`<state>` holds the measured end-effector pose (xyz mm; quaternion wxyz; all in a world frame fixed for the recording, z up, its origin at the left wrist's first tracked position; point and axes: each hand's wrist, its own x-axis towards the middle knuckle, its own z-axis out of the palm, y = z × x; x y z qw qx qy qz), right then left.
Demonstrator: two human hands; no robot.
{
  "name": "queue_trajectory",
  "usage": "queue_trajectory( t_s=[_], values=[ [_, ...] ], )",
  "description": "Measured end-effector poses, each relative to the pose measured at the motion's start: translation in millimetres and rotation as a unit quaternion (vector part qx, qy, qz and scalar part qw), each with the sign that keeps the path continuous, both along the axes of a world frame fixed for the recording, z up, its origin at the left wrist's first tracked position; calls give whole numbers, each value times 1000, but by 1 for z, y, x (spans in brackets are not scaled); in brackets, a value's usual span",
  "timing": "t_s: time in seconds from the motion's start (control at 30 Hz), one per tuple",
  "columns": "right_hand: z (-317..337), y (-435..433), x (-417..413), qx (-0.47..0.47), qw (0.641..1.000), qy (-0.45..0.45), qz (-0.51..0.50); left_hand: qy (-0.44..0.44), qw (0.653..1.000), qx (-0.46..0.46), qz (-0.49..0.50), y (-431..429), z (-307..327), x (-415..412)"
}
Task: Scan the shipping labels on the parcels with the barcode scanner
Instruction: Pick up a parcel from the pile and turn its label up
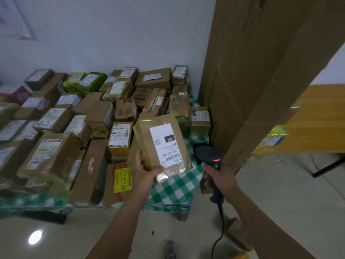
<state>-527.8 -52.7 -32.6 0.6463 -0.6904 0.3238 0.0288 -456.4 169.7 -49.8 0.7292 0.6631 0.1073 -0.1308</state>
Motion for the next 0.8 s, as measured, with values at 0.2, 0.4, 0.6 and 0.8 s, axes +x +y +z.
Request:
queue_trajectory(
  t_s=[0.2, 0.4, 0.6, 0.8],
  values=[
    [24, -3, -11, 18, 984, -37, 171, -38, 992, 111, 36, 9, 6, 23],
    [26, -8, -16, 21, 978, -62, 198, -65, 985, 155, 36, 10, 2, 22],
    [25, -15, -18, 15, 976, -43, 213, -79, 982, 166, 32, 7, 2, 19],
    [22, -17, -15, 19, 972, -51, 227, -71, 981, 181, 21, 5, 3, 20]
  ],
)
